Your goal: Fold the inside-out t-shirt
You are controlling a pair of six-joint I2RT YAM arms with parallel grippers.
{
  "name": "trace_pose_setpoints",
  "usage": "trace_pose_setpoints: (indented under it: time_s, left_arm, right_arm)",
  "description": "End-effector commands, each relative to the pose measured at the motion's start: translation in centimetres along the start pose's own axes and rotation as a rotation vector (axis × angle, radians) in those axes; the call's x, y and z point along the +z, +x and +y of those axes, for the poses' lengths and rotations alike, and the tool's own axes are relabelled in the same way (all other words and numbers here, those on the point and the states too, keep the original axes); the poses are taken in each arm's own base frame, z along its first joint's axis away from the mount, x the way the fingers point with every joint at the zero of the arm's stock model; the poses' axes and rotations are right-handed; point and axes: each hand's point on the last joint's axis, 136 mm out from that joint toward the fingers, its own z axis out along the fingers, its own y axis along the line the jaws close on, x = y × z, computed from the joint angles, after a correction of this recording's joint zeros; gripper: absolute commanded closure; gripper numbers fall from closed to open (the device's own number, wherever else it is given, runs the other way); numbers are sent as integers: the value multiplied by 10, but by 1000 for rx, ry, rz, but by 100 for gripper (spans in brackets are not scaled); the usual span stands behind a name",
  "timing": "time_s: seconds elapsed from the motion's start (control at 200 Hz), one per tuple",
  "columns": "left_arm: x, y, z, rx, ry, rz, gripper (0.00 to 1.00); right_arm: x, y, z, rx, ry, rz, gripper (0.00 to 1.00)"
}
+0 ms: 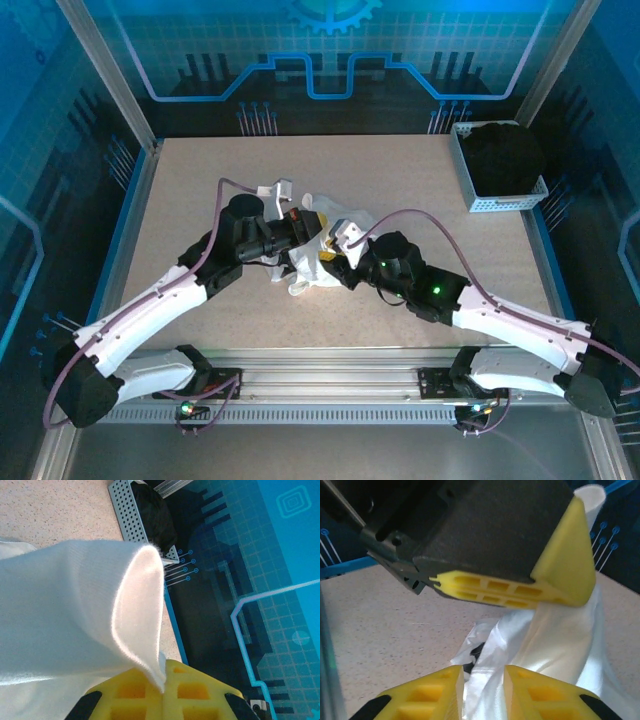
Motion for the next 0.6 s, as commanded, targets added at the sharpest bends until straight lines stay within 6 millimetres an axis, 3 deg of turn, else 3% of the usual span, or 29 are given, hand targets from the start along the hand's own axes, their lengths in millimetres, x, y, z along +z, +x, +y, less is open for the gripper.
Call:
trace_pose_setpoints:
  time_s: [0.0, 0.39, 0.595]
  left_arm:
    - [1, -6, -9, 7, 28, -33, 100]
    - [0, -6, -13, 8, 38, -32, 100]
    - [0, -4, -12, 9, 35, -28, 100]
  right_arm:
    - [0, -23, -14, -24, 104, -65, 76]
    - [17, -29, -21, -6, 137, -82, 69]
    - [17, -24, -43, 55, 206, -69, 79]
